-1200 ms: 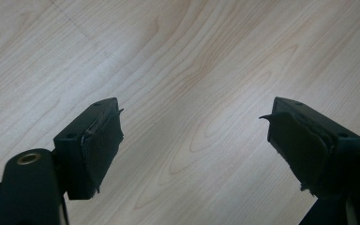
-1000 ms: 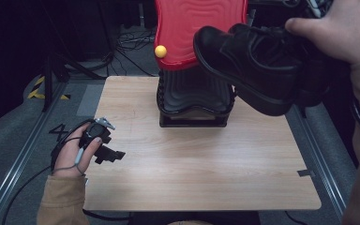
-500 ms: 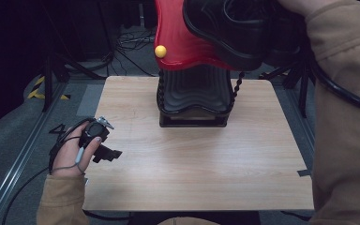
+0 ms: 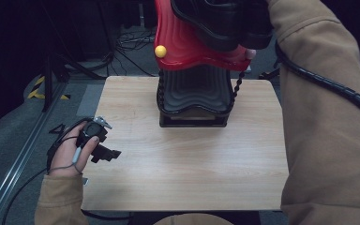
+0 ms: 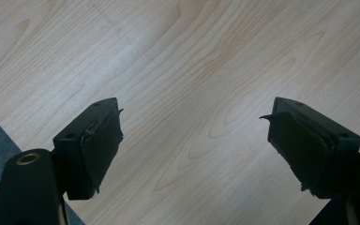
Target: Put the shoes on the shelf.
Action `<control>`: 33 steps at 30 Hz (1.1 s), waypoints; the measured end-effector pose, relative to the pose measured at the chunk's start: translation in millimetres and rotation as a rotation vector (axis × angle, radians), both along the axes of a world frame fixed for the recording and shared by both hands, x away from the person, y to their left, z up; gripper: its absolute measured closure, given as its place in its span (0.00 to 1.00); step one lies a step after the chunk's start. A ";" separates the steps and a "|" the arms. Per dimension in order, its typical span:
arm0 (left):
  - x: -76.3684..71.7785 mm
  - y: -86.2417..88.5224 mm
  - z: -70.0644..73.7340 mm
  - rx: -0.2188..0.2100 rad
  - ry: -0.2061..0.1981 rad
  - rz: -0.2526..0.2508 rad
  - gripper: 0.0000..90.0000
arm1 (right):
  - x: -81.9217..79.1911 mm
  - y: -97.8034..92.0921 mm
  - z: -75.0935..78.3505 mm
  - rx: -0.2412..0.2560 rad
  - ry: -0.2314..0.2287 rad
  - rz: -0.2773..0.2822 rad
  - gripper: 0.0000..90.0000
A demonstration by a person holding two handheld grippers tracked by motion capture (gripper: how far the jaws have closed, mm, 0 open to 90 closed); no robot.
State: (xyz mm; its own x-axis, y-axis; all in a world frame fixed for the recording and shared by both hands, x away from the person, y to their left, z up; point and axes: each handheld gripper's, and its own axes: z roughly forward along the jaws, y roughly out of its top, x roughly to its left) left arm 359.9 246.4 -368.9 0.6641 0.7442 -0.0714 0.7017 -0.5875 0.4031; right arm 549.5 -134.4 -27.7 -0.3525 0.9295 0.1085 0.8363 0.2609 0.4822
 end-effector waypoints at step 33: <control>-0.7 -2.1 -1.3 -0.011 0.006 -0.014 0.20 | 27.4 30.5 -65.2 0.108 -0.163 -0.143 0.84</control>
